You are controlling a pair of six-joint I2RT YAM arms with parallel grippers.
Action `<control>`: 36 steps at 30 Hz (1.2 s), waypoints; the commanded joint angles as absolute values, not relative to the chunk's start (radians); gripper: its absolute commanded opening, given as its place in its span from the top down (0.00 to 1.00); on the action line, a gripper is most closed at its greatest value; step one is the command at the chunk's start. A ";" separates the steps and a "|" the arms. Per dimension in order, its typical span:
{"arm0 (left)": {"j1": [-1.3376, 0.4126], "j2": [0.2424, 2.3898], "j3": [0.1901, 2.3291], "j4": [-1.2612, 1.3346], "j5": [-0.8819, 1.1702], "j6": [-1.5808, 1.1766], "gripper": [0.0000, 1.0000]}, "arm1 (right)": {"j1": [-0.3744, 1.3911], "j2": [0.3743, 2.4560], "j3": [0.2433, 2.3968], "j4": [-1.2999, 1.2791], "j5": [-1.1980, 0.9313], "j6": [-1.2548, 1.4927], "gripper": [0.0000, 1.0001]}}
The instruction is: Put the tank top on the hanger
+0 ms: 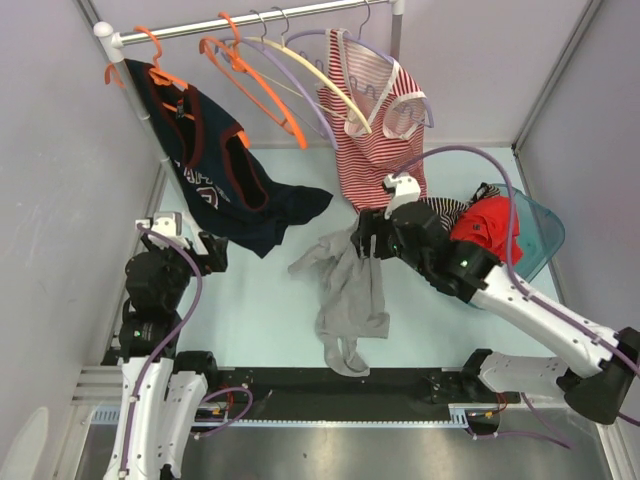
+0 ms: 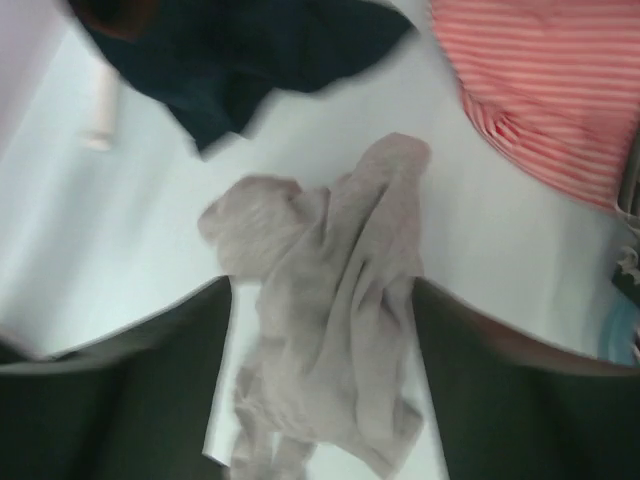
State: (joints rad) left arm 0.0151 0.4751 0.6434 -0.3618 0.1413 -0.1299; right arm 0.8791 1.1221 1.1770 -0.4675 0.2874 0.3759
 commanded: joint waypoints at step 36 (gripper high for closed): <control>-0.345 0.732 0.810 -0.296 0.075 -0.110 0.01 | 0.644 1.165 1.411 -0.384 0.091 0.118 0.14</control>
